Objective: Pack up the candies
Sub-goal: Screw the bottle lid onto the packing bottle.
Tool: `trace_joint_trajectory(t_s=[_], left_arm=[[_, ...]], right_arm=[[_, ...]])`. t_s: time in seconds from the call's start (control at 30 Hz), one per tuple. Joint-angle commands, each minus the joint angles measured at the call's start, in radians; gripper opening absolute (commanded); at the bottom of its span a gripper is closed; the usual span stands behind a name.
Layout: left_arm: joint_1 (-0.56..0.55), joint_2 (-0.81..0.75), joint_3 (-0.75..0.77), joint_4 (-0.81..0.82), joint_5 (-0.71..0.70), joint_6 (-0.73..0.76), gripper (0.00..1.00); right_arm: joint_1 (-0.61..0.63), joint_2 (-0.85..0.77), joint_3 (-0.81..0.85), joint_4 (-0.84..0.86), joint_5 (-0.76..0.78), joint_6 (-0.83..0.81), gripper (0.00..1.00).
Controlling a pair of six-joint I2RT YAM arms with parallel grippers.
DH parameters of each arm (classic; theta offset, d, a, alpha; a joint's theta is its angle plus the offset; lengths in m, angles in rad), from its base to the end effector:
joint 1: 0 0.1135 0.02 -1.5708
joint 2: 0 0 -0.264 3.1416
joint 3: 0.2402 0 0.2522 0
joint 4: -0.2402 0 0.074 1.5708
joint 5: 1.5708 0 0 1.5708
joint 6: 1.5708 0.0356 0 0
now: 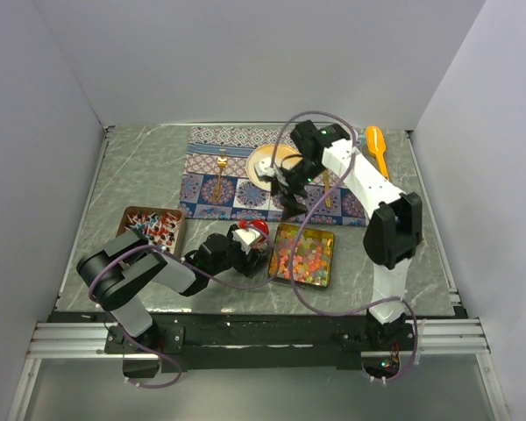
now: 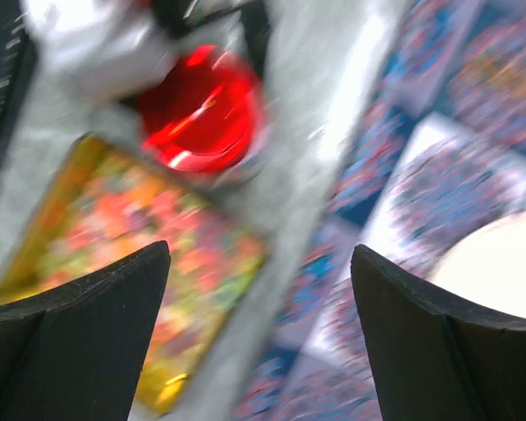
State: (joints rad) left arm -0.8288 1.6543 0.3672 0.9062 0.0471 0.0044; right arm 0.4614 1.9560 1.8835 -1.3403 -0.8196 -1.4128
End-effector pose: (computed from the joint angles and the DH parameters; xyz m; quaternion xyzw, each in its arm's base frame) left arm 0.1811 -0.2001 0.1175 0.3471 0.7518 -0.2423 0.5056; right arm 0.3317 0.1940 0.3032 -0.7554 0.5161 0.3199 0.2462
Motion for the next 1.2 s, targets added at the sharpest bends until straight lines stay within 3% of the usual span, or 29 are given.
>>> trace_joint_trajectory(t_s=[0.0, 0.17, 0.6, 1.17], left_arm=[[0.0, 0.039, 0.016, -0.108, 0.048, -0.015, 0.01], [0.0, 0.038, 0.015, -0.11, 0.022, 0.014, 0.01], [0.002, 0.05, 0.022, -0.119, 0.011, 0.006, 0.01], [0.005, 0.065, 0.03, -0.124, -0.009, 0.002, 0.01]], right_arm=[[0.065, 0.078, 0.117, -0.103, -0.09, -0.082, 0.93], [0.128, 0.06, 0.048, -0.103, -0.122, -0.141, 1.0], [0.157, 0.063, -0.038, -0.103, -0.05, -0.135, 1.0], [0.048, -0.13, -0.268, -0.105, 0.005, -0.014, 0.96]])
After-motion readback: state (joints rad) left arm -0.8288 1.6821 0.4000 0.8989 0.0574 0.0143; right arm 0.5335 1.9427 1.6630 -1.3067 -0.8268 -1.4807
